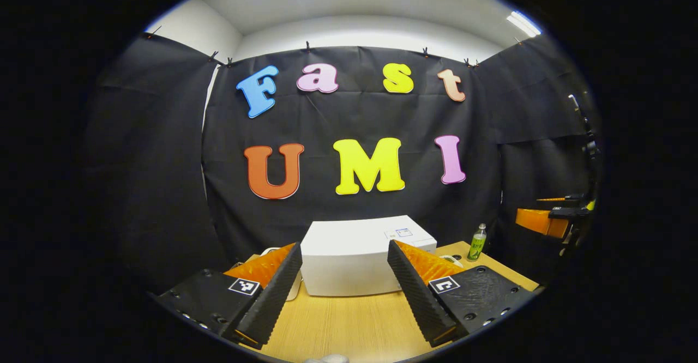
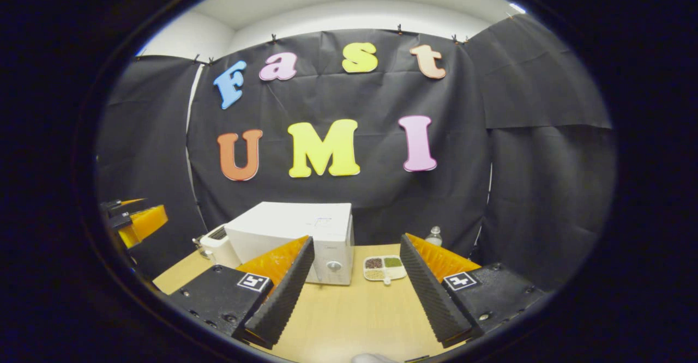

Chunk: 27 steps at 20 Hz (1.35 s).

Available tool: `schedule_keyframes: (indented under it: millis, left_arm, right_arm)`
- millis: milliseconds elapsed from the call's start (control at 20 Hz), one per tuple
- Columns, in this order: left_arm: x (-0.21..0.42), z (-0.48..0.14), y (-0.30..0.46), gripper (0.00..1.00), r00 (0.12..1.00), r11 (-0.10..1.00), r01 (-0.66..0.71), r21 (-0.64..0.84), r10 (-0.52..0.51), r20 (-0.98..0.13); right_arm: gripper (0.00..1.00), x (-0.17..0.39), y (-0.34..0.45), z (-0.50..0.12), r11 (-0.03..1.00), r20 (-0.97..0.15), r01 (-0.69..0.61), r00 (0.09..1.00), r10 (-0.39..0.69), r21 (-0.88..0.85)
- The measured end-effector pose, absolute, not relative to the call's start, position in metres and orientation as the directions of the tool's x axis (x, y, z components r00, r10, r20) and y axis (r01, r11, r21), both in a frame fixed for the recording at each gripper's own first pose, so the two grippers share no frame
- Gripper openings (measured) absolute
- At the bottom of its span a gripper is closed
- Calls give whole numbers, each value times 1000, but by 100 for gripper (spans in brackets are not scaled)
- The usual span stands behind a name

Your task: Open the microwave oven with the left hand, put the food in, and close the microwave oven.

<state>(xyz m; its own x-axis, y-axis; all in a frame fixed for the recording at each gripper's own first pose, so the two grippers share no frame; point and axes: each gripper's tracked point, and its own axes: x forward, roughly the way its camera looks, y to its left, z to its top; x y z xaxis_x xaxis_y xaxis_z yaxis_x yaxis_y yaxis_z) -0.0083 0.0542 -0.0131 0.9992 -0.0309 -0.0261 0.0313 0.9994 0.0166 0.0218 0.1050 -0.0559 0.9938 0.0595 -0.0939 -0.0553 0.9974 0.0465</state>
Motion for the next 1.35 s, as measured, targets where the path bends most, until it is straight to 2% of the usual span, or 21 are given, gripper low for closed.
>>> schedule_keyframes:
  millis: [50,100,150,400,450,650,700,1350]
  left_arm:
    - [-9,-10,58,96,999,999,31,14,-30,-17]
    - [-10,-4,61,100,1000,1000,26,13,-26,-6]
    - [-11,0,65,96,1000,1000,16,11,-16,1]
    - [-10,11,76,96,1000,1000,-26,9,26,13]
    - [-9,13,75,96,1000,1000,-21,12,21,18]
    - [-4,18,74,96,1000,1000,-17,16,16,24]
    - [-4,19,74,96,1000,1000,-16,15,16,27]
    - [-1,23,78,96,998,999,-36,1,36,45]
  right_arm:
    - [92,20,109,-52,997,-86,-60,994,64,44]
    - [100,19,112,-51,997,-85,-65,994,69,47]
    - [92,18,114,-49,996,-83,-68,994,72,51]
    - [92,16,111,-41,996,-87,-51,995,57,72]
    - [100,15,110,-39,996,-81,-48,995,54,74]
    - [100,19,107,-23,998,-59,-42,997,45,56]
    - [91,20,106,-20,997,-55,-43,997,46,57]
    - [91,30,111,-14,996,-51,-57,997,61,67]
